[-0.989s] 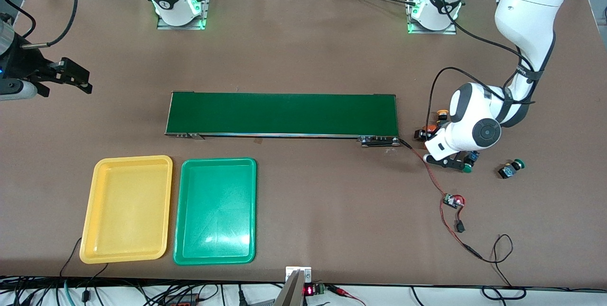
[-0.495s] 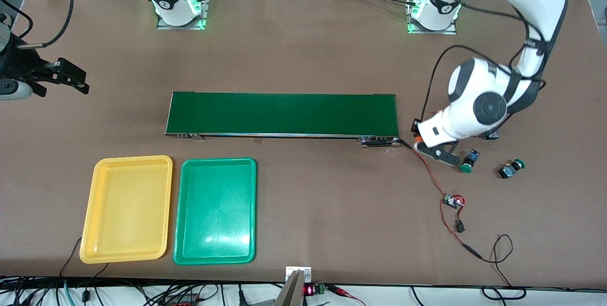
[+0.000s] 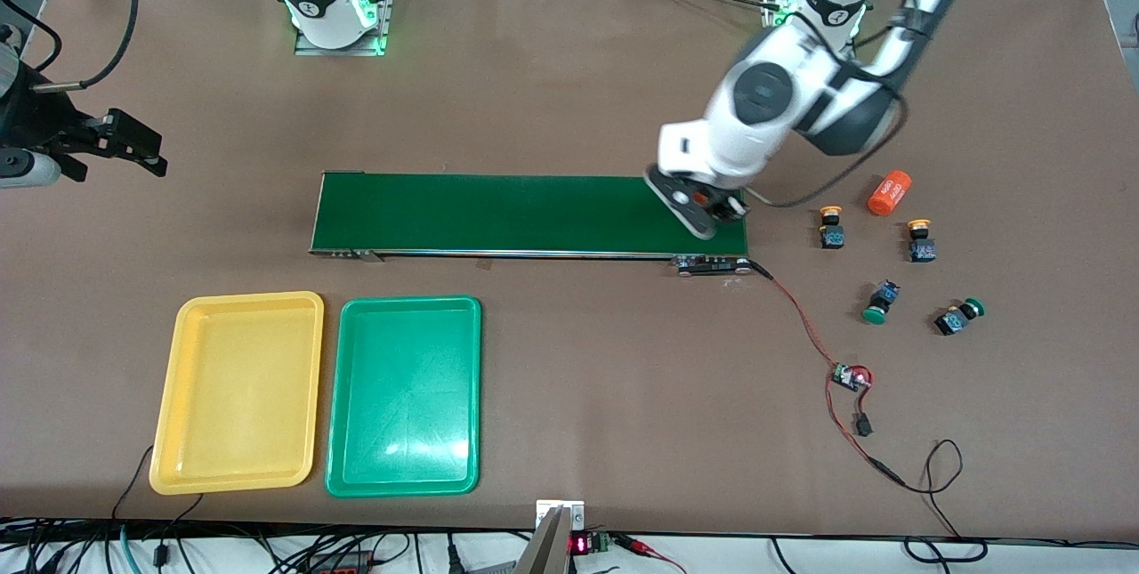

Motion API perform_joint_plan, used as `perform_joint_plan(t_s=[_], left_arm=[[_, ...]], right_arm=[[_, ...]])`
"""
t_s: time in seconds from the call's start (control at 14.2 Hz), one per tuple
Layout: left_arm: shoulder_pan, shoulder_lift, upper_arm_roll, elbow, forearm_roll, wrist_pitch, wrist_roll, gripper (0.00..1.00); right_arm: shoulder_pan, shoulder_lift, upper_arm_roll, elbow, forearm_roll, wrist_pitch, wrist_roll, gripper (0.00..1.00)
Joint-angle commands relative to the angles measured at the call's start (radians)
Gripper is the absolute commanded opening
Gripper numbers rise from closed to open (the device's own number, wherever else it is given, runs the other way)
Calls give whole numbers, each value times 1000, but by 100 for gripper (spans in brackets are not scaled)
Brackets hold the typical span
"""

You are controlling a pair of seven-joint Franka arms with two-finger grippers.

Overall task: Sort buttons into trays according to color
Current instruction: 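Carry the orange cell onto the conveyor belt and open the left gripper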

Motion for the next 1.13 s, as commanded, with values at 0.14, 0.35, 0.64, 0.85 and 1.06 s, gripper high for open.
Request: perform_joint_plan(t_s=[0.14,0.35,0.64,0.85,1.06], left_arm=[[20,80,-29,3,239,45,348,6],[20,97,-26,1,293,47,428,6],[20,127,-15,1,307,50,390,51],[18,88,-18,-6,308,45,384,100],[23,-9,-20,-6,299,37,384,100]], right_arm=[[-17,5,3,11,0,-2,-12,100],[-17,5,3,11,0,-1,-15,100],[-17,5,3,11,0,-1,-15,100],[-17,5,3,11,0,-1,-15,100],[-17,5,3,11,0,-1,-15,100]])
